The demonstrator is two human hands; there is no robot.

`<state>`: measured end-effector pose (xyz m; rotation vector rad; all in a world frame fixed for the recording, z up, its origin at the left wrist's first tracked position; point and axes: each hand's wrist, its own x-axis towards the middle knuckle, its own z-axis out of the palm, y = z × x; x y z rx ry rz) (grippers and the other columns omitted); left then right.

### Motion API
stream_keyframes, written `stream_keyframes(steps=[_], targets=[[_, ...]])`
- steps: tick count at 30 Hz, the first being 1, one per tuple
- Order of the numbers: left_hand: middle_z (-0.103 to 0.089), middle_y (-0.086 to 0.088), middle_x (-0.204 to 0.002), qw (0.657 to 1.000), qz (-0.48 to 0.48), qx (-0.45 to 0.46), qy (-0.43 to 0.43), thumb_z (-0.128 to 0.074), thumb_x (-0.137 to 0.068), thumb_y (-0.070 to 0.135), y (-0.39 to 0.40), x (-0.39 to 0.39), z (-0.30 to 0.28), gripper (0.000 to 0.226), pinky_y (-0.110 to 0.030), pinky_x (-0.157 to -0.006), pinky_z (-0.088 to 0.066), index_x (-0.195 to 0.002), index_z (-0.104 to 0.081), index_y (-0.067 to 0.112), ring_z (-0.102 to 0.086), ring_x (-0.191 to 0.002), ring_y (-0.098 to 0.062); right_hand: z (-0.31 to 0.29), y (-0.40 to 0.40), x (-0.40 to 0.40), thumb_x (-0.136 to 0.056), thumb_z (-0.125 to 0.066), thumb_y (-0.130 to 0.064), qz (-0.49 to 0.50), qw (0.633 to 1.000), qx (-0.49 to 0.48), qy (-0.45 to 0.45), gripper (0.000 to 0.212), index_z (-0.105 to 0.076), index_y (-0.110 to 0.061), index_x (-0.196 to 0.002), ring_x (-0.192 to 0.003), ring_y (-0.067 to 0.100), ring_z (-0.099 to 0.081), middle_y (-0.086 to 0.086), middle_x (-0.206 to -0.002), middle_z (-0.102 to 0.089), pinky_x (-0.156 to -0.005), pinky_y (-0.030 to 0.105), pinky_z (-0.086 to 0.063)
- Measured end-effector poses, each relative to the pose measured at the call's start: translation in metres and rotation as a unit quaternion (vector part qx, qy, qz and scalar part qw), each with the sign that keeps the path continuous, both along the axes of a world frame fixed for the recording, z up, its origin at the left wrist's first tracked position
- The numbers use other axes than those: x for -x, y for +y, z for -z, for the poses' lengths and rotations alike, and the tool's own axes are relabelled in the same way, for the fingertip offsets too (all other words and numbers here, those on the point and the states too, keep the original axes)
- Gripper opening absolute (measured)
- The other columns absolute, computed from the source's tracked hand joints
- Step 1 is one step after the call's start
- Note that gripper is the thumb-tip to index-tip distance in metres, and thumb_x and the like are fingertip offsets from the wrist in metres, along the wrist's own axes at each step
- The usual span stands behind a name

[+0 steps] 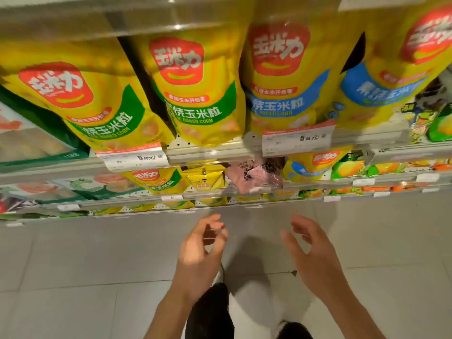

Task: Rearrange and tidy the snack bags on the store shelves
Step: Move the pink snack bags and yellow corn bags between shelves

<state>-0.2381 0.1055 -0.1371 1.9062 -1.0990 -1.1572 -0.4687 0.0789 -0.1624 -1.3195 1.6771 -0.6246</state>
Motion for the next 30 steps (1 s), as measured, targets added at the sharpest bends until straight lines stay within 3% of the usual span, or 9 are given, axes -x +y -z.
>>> stream_keyframes(steps=[3,8,11,13,17,20,24,26,30], targets=[[-0.072,0.008,-0.101,1.000,0.004,0.009,0.011,-0.064,-0.100,0.018,-0.028,0.018,0.070,0.021,-0.008,-0.077,-0.049,-0.118,-0.062,0.029,-0.068,-0.089,0.000,0.066,-0.024,0.006,-0.093,-0.072,-0.027,0.007,0.999,0.039,-0.005,0.037,-0.063,-0.018,-0.127,-0.114,0.011,-0.062,-0.005,-0.121,-0.066,-0.100,0.019,-0.041],[-0.071,0.009,-0.090,0.996,-0.028,0.073,-0.039,-0.066,-0.097,0.019,-0.100,0.022,0.191,0.014,-0.007,-0.068,-0.047,-0.110,-0.063,0.026,-0.067,-0.076,-0.002,0.187,-0.098,-0.003,-0.090,-0.065,-0.045,0.007,0.984,0.179,0.000,0.035,-0.061,-0.028,-0.121,-0.110,0.009,-0.060,-0.009,-0.115,-0.062,-0.100,0.031,-0.047],[-0.069,0.009,-0.109,0.988,-0.041,0.117,-0.090,-0.065,-0.096,0.040,-0.134,0.022,0.243,0.026,-0.023,-0.083,-0.054,-0.119,-0.060,0.029,-0.068,-0.089,-0.006,0.233,-0.142,-0.007,-0.090,-0.058,-0.046,0.002,0.951,0.307,0.037,0.039,-0.063,-0.023,-0.121,-0.104,0.003,-0.051,-0.005,-0.110,-0.061,-0.091,0.022,-0.042],[-0.067,0.006,-0.117,0.984,-0.047,0.143,-0.092,-0.065,-0.094,0.047,-0.152,0.023,0.270,0.034,-0.035,-0.095,-0.052,-0.122,-0.059,0.029,-0.066,-0.101,-0.014,0.253,-0.167,-0.010,-0.093,-0.064,-0.035,-0.011,0.924,0.373,0.082,0.042,-0.062,-0.011,-0.127,-0.111,0.016,-0.053,0.010,-0.120,-0.061,-0.096,0.023,-0.039],[-0.068,0.013,-0.098,0.964,-0.068,0.233,-0.107,-0.060,-0.084,0.056,-0.175,0.030,0.301,0.025,-0.024,-0.090,-0.052,-0.096,-0.061,0.034,-0.064,-0.093,0.000,0.280,-0.195,-0.012,-0.092,-0.061,-0.034,-0.061,0.893,0.431,0.119,0.048,-0.058,-0.008,-0.133,-0.121,0.037,-0.055,0.017,-0.128,-0.059,-0.106,0.046,-0.044],[-0.067,0.008,-0.118,0.964,-0.067,0.230,-0.116,-0.062,-0.089,0.057,-0.181,0.032,0.313,0.044,-0.028,-0.099,-0.050,-0.120,-0.063,0.025,-0.064,-0.110,-0.006,0.291,-0.204,-0.014,-0.088,-0.062,-0.038,-0.073,0.884,0.438,0.142,0.055,-0.059,-0.009,-0.134,-0.124,0.036,-0.054,0.014,-0.132,-0.058,-0.109,0.049,-0.044],[-0.063,0.004,-0.128,0.974,-0.128,0.184,-0.018,-0.066,-0.082,0.061,-0.182,0.038,0.320,0.071,-0.048,-0.102,-0.054,-0.140,-0.051,0.022,-0.065,-0.115,-0.021,0.299,-0.207,-0.014,-0.091,-0.069,-0.028,-0.117,0.883,0.417,0.179,0.060,-0.050,-0.010,-0.145,-0.135,0.033,-0.046,0.013,-0.144,-0.052,-0.116,0.045,-0.038],[-0.064,0.000,-0.131,0.975,-0.145,0.160,0.048,-0.073,-0.085,0.051,-0.183,0.040,0.318,0.068,-0.047,-0.099,-0.056,-0.143,-0.049,0.024,-0.068,-0.113,-0.025,0.301,-0.207,-0.012,-0.093,-0.070,-0.019,-0.111,0.883,0.417,0.182,0.061,-0.047,-0.011,-0.149,-0.136,0.031,-0.045,0.011,-0.147,-0.051,-0.117,0.043,-0.036],[-0.065,-0.012,-0.128,0.956,-0.174,0.163,0.173,-0.075,-0.092,0.021,-0.178,0.041,0.313,0.057,-0.036,-0.072,-0.064,-0.142,-0.048,0.018,-0.075,-0.097,-0.030,0.299,-0.205,-0.009,-0.096,-0.066,-0.013,-0.108,0.881,0.436,0.147,0.054,-0.050,-0.010,-0.148,-0.135,0.028,-0.047,0.008,-0.146,-0.054,-0.112,0.029,-0.030]])
